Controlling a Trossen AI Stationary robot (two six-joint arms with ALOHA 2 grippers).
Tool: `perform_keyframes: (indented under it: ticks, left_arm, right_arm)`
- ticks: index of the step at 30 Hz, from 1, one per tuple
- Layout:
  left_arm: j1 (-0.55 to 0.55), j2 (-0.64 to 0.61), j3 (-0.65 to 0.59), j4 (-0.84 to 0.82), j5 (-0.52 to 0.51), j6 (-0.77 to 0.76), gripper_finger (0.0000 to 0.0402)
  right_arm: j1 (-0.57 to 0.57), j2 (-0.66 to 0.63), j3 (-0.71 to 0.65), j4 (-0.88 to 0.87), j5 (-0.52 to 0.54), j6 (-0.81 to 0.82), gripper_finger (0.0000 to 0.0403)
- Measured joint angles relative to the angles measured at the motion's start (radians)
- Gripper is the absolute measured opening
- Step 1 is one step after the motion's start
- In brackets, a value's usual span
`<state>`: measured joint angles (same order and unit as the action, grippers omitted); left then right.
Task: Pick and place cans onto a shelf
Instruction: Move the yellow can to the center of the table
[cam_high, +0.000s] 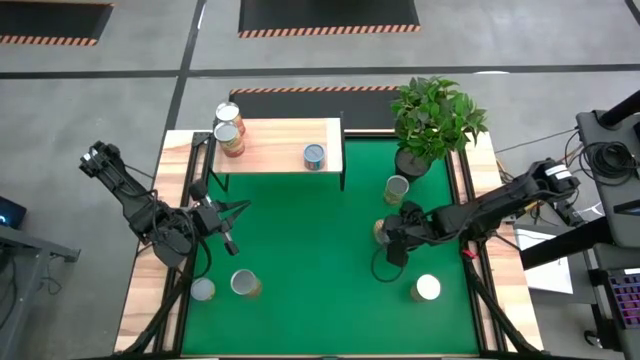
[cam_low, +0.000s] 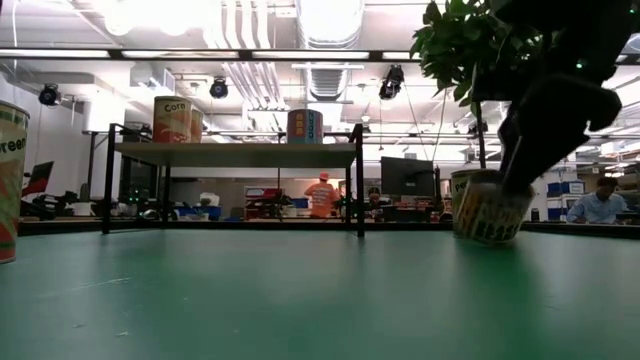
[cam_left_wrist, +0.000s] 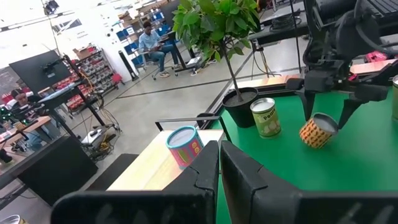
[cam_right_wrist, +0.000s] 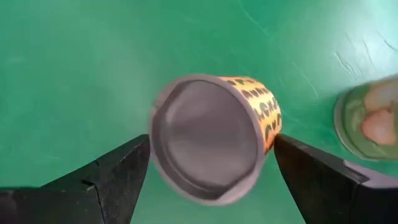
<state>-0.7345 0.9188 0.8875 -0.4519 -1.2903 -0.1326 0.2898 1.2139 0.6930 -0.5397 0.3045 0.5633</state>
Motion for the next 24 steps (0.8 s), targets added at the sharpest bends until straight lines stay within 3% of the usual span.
perform_keyframes:
  ticks: [14,24]
  left_arm:
    - [0.0,0.0,0.0,0.001,0.0,-0.004,0.0]
    - [0.0,0.0,0.0,0.003,0.0,-0.004,0.0]
  right_arm:
    - [0.0,0.003,0.0,0.001,0.033,-0.002,0.0329]
    - [0.0,0.126,-0.021,0.155,0.041,-0.044,0.0327]
